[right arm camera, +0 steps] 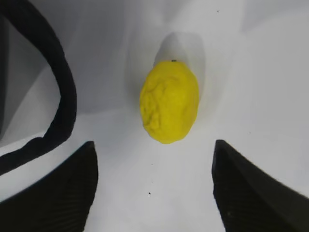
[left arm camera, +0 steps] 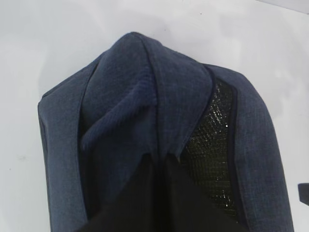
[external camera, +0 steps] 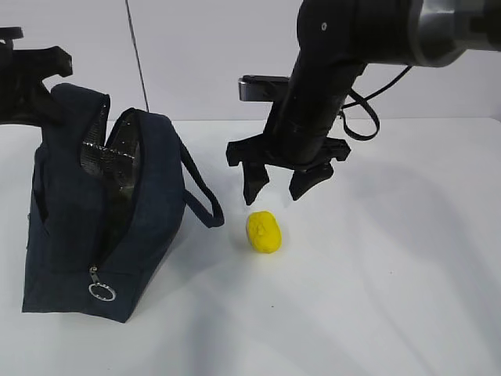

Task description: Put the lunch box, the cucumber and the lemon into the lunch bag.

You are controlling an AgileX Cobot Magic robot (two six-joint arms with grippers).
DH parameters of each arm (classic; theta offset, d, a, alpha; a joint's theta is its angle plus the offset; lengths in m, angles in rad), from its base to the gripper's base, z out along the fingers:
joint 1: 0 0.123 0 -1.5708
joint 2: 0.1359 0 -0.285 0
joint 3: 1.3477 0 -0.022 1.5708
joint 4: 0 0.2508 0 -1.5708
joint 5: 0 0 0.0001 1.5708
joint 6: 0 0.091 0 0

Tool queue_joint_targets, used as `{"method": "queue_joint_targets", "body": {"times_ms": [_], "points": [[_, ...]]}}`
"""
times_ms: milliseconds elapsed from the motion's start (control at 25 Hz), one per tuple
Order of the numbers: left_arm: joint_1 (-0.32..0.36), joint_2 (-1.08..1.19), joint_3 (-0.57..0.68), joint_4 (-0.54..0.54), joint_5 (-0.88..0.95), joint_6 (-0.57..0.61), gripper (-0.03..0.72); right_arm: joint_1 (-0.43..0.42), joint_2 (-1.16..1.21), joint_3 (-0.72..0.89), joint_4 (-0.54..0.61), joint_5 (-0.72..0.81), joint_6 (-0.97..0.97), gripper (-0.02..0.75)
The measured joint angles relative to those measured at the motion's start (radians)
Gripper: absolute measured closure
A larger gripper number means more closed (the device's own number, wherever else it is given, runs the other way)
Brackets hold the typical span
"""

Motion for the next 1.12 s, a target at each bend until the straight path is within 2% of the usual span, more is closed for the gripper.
{"method": "queue_joint_targets", "body": {"times_ms": [920, 1120], "points": [[0.0, 0.0, 0.0, 0.003, 0.0, 0.0, 0.694, 0.0, 0.167, 0.0, 0.008, -0.116, 0.018, 0.159], [0.0, 0.0, 0.0, 0.005, -0.002, 0.0, 0.694, 0.0, 0.191, 0.0, 0.02, -0.124, 0.018, 0.193]]}}
